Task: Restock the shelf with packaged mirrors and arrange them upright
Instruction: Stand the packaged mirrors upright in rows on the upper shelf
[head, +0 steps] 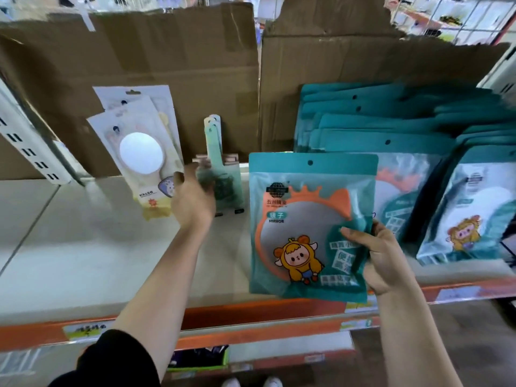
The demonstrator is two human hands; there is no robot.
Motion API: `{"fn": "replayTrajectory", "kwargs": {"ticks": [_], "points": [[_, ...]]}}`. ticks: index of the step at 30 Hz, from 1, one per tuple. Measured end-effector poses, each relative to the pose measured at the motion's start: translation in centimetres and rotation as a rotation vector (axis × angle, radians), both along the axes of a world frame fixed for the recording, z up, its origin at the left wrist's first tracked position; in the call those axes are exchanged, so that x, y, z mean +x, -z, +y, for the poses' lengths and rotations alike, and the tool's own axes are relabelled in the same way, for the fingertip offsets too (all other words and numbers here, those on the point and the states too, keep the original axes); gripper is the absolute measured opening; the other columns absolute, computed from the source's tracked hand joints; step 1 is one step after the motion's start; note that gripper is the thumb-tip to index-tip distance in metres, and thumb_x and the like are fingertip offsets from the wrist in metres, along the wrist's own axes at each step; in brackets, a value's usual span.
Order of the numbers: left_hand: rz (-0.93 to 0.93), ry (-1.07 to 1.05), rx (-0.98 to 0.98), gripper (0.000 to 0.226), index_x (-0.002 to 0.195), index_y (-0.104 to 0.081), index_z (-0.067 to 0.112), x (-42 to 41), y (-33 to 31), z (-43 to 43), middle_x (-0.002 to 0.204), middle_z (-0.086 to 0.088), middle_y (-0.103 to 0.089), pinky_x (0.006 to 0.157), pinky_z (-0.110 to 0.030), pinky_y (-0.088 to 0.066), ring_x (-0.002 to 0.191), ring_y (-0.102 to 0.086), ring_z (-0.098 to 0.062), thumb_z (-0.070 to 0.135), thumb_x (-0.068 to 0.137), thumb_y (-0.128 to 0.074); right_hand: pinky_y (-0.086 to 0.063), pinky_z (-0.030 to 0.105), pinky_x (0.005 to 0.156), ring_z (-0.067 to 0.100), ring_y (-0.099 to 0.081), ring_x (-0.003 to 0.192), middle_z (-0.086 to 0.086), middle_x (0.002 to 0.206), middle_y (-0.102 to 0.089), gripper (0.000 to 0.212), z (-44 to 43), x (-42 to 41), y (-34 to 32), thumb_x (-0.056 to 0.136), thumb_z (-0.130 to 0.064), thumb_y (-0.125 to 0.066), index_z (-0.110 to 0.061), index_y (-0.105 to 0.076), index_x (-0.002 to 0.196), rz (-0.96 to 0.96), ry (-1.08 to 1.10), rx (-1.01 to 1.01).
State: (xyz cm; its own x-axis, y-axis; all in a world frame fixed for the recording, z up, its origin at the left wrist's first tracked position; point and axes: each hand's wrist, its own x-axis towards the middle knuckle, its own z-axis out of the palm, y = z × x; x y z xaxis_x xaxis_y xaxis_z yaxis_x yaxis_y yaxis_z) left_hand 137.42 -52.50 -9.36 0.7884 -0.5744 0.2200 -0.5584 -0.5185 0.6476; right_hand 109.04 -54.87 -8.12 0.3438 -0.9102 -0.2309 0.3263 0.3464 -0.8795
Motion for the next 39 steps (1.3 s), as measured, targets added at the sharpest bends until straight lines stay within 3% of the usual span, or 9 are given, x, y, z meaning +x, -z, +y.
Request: {"fn": "replayTrajectory", "kwargs": {"ticks": [7, 9, 13, 17, 20, 25, 31, 36, 39], "points": [[0.043, 0.029, -0.018, 0.055, 0.137, -0.038, 0.017, 0.0, 0.2, 0.1, 0.132, -0.015, -0.046, 0.079, -0.046, -0.046, 0.113, -0.051, -0.039, 0.025, 0.087, -0.061, -0.056, 0.030, 0.053, 0.020, -0.069, 0.061, 0.008, 0.070, -0.071, 0.026, -0.6, -0.2, -0.2, 0.054, -0.004, -0.074, -0.009, -0.068, 0.079, -0.048, 0.001, -0.004], [0.012, 0.051, -0.128, 0.051, 0.131, -0.043, 0.015, 0.2, 0.1, 0.7, 0.128, -0.014, -0.050, 0.076, -0.039, -0.046, 0.109, -0.054, -0.033, 0.037, 0.088, -0.059, -0.056, 0.029, 0.052, 0.020, -0.068, 0.060, 0.007, 0.069, -0.071, 0.023, -0.4, 0.0, 0.0, 0.054, -0.002, -0.071, -0.010, -0.068, 0.076, -0.059, 0.018, 0.001], [-0.004, 0.529, -0.285, 0.060, 0.112, -0.059, 0.012, -2.0, -1.1, 1.9, 0.104, -0.003, -0.060, 0.075, -0.029, -0.043, 0.094, -0.054, -0.018, 0.062, 0.086, -0.037, -0.056, 0.031, 0.054, 0.020, -0.069, 0.063, 0.008, 0.072, -0.071, 0.048, -0.2, -0.2, 0.0, 0.037, -0.015, -0.090, -0.010, -0.069, 0.079, -0.056, 0.046, 0.004], [0.255, 0.897, -0.017, 0.055, 0.110, -0.059, 0.017, -5.4, -2.3, 2.3, 0.108, 0.002, -0.066, 0.082, -0.034, -0.051, 0.095, -0.061, -0.014, 0.060, 0.077, -0.057, -0.056, 0.029, 0.054, 0.017, -0.068, 0.062, 0.003, 0.070, -0.071, 0.038, 0.0, -0.7, -0.3, 0.053, -0.006, -0.071, -0.009, -0.060, 0.089, -0.065, 0.101, -0.039], [0.178, 0.818, -0.040, 0.047, 0.114, -0.056, 0.015, -7.6, -2.3, 1.5, 0.112, 0.001, -0.066, 0.084, -0.031, -0.050, 0.098, -0.061, -0.014, 0.041, 0.077, -0.071, -0.057, 0.026, 0.064, 0.012, -0.069, 0.071, -0.003, 0.076, -0.073, 0.039, -0.7, -1.8, -1.3, 0.053, -0.016, -0.074, -0.014, -0.063, 0.090, 0.041, 0.156, -0.206], [0.137, 0.693, -0.151, 0.044, 0.110, -0.058, 0.015, -10.3, -2.4, 0.1, 0.111, 0.000, -0.068, 0.080, -0.031, -0.050, 0.098, -0.063, -0.018, 0.039, 0.077, -0.073, -0.053, 0.034, 0.075, 0.011, -0.066, 0.075, -0.013, 0.078, -0.068, 0.024, -2.5, -3.7, -1.9, 0.079, -0.004, -0.071, -0.025, -0.061, 0.084, 0.587, 0.288, -0.472], [-0.008, 0.449, -0.141, 0.033, 0.088, -0.053, 0.017, -15.4, -2.6, -1.9, 0.091, -0.004, -0.063, 0.056, -0.023, -0.030, 0.075, -0.050, -0.014, 0.040, 0.077, -0.073, -0.044, 0.034, 0.075, 0.028, -0.056, 0.089, 0.008, 0.096, -0.064, 0.029, -5.0, -6.2, -2.8, 0.080, -0.022, -0.073, -0.006, -0.057, 0.099, 1.127, 0.436, -0.641], [0.039, 0.373, -0.191, 0.029, 0.086, -0.048, 0.018, -18.7, -1.8, -2.7, 0.088, -0.004, -0.060, 0.052, -0.012, -0.030, 0.074, -0.049, -0.013, 0.034, 0.080, -0.072, -0.037, 0.038, 0.094, 0.032, -0.046, 0.118, 0.013, 0.124, -0.054, 0.051, -6.7, -7.5, -2.5, 0.080, -0.022, -0.073, -0.004, -0.047, 0.119, 1.210, 0.501, -0.660], [0.071, 0.367, -0.170, 0.030, 0.095, -0.053, 0.010, -19.7, -0.9, -2.5, 0.097, -0.010, -0.063, 0.062, -0.016, -0.036, 0.082, -0.056, -0.019, 0.029, 0.080, -0.072, -0.040, 0.038, 0.088, 0.035, -0.045, 0.120, 0.017, 0.131, -0.045, 0.063, -6.0, -7.8, -1.6, 0.075, -0.016, -0.077, -0.004, -0.041, 0.126, 1.181, 0.578, -0.669]]}}
